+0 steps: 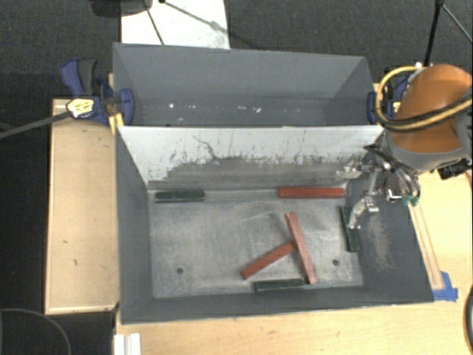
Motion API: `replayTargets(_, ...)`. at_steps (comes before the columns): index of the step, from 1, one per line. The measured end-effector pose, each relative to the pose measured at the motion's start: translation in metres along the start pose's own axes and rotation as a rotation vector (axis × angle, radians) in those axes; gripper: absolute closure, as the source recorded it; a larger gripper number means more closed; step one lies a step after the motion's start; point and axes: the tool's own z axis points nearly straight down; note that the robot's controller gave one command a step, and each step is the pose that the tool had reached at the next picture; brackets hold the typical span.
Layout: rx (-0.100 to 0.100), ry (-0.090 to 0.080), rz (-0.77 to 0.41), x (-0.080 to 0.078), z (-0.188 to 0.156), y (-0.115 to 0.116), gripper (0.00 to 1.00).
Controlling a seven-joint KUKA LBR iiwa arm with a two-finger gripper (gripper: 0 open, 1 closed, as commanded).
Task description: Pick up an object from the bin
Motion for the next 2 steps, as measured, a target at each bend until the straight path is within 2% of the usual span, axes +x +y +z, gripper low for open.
replayTargets(1, 0.002, -0.008, -0.003, -0.002, -0.005, 0.000, 0.00)
replayTargets(2, 0.003, -0.008, 0.082, -0.003, 0.003, 0.024, 0.00)
